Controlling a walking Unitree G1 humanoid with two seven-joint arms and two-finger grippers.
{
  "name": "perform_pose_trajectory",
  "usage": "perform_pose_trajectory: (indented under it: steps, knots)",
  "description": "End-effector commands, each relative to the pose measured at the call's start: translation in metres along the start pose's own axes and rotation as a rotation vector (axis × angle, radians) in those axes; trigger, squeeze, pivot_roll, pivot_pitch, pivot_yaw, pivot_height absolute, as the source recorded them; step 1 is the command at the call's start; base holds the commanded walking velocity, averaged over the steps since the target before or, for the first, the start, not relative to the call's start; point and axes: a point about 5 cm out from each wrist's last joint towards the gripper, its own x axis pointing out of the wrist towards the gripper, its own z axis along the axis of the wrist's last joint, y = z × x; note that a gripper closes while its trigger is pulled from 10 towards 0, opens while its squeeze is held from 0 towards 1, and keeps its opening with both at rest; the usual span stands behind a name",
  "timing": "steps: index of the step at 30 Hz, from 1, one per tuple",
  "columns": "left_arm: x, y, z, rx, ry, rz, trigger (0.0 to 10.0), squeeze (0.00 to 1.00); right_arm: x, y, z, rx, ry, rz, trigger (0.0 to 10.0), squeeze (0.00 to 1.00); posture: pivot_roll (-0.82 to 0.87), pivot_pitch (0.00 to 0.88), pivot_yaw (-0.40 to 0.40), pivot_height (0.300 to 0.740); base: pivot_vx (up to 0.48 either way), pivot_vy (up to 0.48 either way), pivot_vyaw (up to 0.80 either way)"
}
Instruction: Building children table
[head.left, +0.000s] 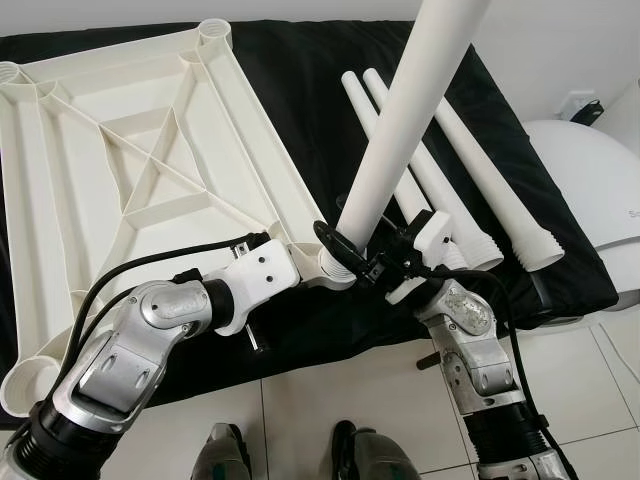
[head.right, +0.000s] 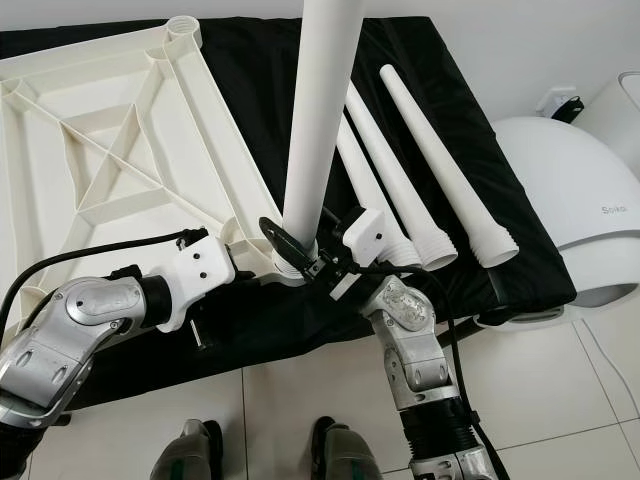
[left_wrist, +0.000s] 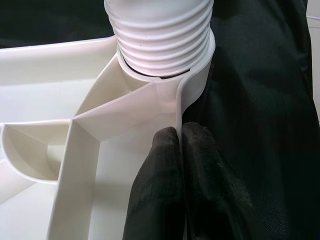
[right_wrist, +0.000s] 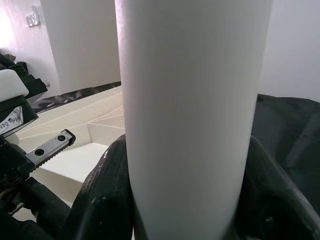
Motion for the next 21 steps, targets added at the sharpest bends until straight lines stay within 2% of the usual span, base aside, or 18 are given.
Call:
perform_pose_trajectory:
  steps: [1,3,4,5,6,7,8,9,10,13,14,16,17,21]
  knots:
    - [-0.0042,0.0161,-0.0255,-0.045,0.157,0.143,10.0,0.00,-0.0065,0.0139,-0.0116,0.055,0.049,0.046,10.0,0.00,0.08,0.281,-0.002,0.740,0.000,0.000,0.00]
    - [-0.0039,0.0157,-0.0268,-0.049,0.165,0.140,10.0,0.00,-0.0065,0.0141,-0.0114,0.054,0.048,0.046,10.0,0.00,0.08,0.282,0.000,0.740,0.000,0.000,0.00]
    - [-0.0038,0.0158,-0.0279,-0.057,0.171,0.141,10.0,0.94,-0.0065,0.0145,-0.0111,0.053,0.048,0.046,10.0,0.00,0.08,0.282,0.000,0.740,0.000,0.000,0.00]
    - [-0.0038,0.0158,-0.0279,-0.057,0.171,0.141,10.0,0.94,-0.0065,0.0145,-0.0111,0.053,0.048,0.046,10.0,0.00,0.08,0.282,0.000,0.740,0.000,0.000,0.00]
    - [-0.0037,0.0157,-0.0287,-0.061,0.179,0.138,10.0,1.00,-0.0066,0.0148,-0.0109,0.052,0.048,0.047,10.0,0.00,0.08,0.281,0.000,0.740,0.000,0.000,0.00]
    - [-0.0037,0.0157,-0.0292,-0.064,0.183,0.137,10.0,1.00,-0.0066,0.0150,-0.0108,0.051,0.047,0.048,10.0,0.00,0.08,0.281,0.000,0.740,0.000,0.000,0.00]
    - [-0.0040,0.0156,-0.0301,-0.060,0.192,0.135,10.0,0.60,-0.0066,0.0152,-0.0107,0.051,0.048,0.049,10.0,0.00,0.08,0.281,0.001,0.740,0.000,0.000,0.00]
    - [-0.0040,0.0156,-0.0301,-0.060,0.192,0.135,10.0,0.60,-0.0066,0.0152,-0.0107,0.051,0.048,0.049,10.0,0.00,0.08,0.281,0.001,0.740,0.000,0.000,0.00]
    - [-0.0040,0.0152,-0.0308,-0.054,0.199,0.130,10.0,0.00,-0.0065,0.0152,-0.0107,0.051,0.048,0.048,10.0,0.00,0.08,0.281,0.001,0.740,0.000,0.000,0.00]
    - [-0.0040,0.0151,-0.0312,-0.051,0.202,0.126,10.0,0.00,-0.0064,0.0152,-0.0107,0.051,0.049,0.048,10.0,0.00,0.08,0.281,0.001,0.740,0.000,0.000,0.00]
    - [-0.0041,0.0149,-0.0308,-0.049,0.199,0.123,4.2,0.00,-0.0064,0.0151,-0.0106,0.051,0.050,0.047,10.0,0.00,0.08,0.281,0.002,0.740,0.000,0.000,0.00]
    - [-0.0041,0.0149,-0.0308,-0.049,0.199,0.123,4.2,0.00,-0.0064,0.0151,-0.0106,0.051,0.050,0.047,10.0,0.00,0.08,0.281,0.002,0.740,0.000,0.000,0.00]
    - [-0.0046,0.0157,-0.0303,-0.051,0.194,0.129,0.0,0.00,-0.0065,0.0152,-0.0105,0.051,0.050,0.046,10.0,0.00,0.08,0.281,0.003,0.740,0.000,0.000,0.00]
    - [-0.0056,0.0167,-0.0307,-0.045,0.201,0.134,0.0,0.00,-0.0067,0.0150,-0.0102,0.048,0.051,0.045,10.0,0.00,0.08,0.282,0.004,0.740,0.000,0.000,0.00]
